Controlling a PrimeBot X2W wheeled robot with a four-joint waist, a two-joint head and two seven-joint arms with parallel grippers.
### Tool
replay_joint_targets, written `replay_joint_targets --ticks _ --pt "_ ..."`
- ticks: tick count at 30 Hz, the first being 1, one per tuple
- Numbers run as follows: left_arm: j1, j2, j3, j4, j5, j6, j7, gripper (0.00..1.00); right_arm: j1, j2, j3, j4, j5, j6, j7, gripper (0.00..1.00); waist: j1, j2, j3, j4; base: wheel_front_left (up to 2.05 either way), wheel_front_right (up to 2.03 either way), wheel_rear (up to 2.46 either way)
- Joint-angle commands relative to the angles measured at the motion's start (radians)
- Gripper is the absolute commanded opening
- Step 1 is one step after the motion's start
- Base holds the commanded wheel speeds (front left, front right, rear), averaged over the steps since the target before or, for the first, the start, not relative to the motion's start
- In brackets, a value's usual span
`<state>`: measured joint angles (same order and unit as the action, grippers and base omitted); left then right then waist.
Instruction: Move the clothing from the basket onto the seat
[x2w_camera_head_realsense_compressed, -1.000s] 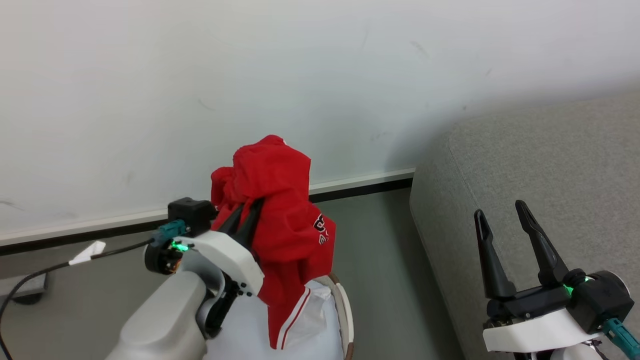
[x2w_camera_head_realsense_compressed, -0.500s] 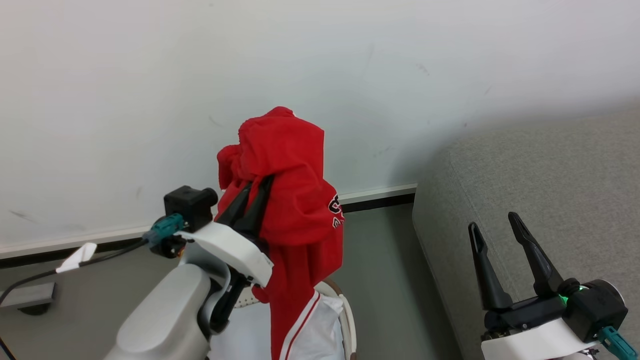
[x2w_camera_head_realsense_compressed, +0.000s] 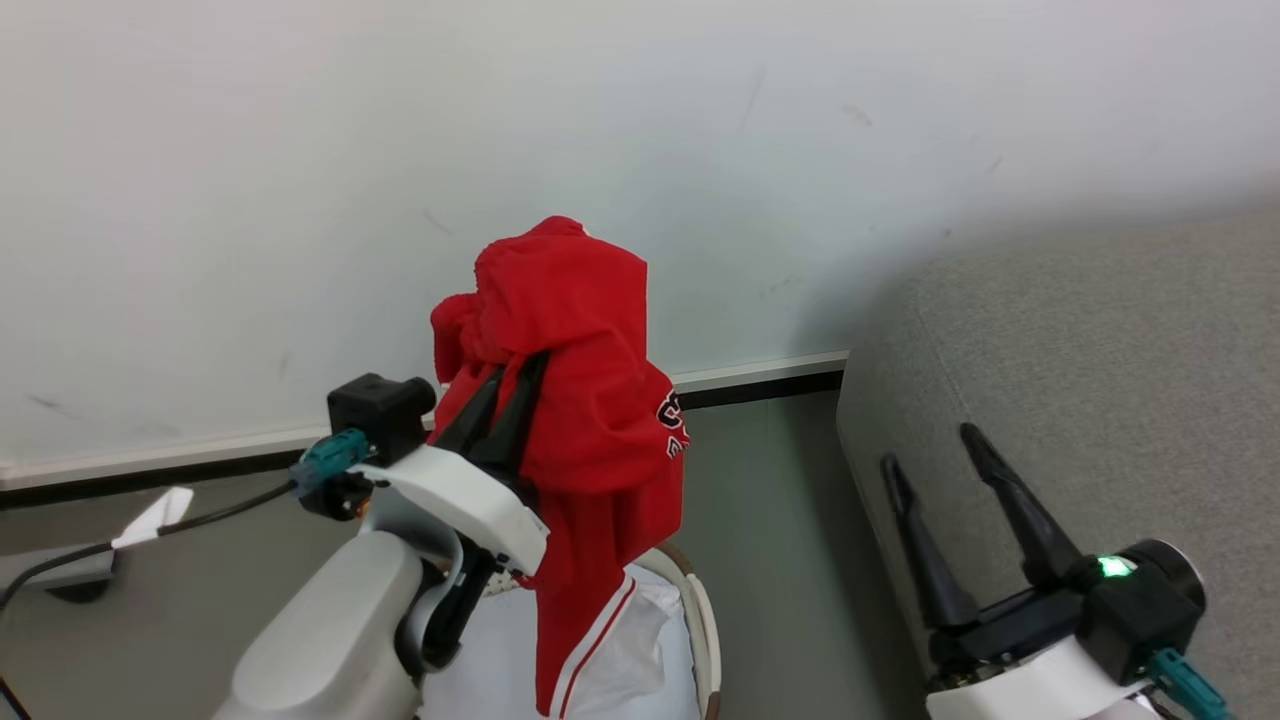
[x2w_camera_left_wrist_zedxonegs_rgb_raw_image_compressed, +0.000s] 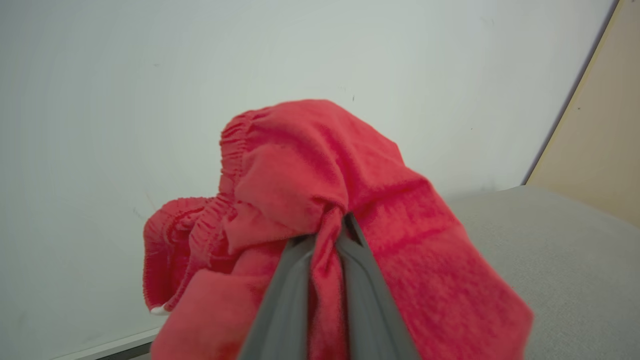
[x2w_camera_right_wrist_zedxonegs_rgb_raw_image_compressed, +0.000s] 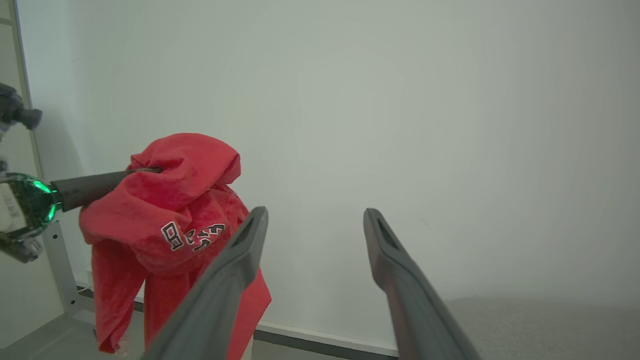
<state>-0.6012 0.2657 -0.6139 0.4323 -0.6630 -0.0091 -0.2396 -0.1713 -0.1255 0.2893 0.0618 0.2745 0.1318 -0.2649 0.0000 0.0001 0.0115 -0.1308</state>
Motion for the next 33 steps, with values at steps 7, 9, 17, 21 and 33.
replay_joint_targets --ticks 7,9,17,21,33 --pt "-0.023 -0.017 -0.018 0.013 -0.015 -0.011 0.002 0.00 -0.101 -0.064 0.215 0.028 0.008 -0.002 0.001 1.00 0.0000 -0.0001 0.018 0.033 0.00 0.00 0.00" --pt "-0.027 -0.026 -0.026 0.021 -0.013 -0.016 0.001 0.00 -0.137 -0.077 0.269 0.061 0.012 -0.002 0.001 1.00 0.0000 -0.0001 0.017 0.044 0.00 0.00 0.00" --pt "-0.040 -0.067 -0.059 0.050 -0.014 -0.041 0.005 0.00 -0.271 -0.076 0.411 0.252 0.057 -0.002 0.001 1.00 0.0000 -0.0001 0.004 0.102 0.00 0.00 0.00" --pt "-0.041 -0.087 -0.081 0.059 -0.015 -0.053 0.007 0.00 -0.320 -0.062 0.467 0.334 0.071 -0.002 0.001 1.00 0.0000 -0.0001 0.000 0.133 0.00 0.00 0.00" --pt "-0.056 -0.146 -0.145 0.088 -0.014 -0.079 0.023 0.00 -0.433 -0.036 0.608 0.549 0.102 -0.002 0.001 1.00 0.0000 -0.0001 -0.011 0.222 0.00 0.00 0.00"
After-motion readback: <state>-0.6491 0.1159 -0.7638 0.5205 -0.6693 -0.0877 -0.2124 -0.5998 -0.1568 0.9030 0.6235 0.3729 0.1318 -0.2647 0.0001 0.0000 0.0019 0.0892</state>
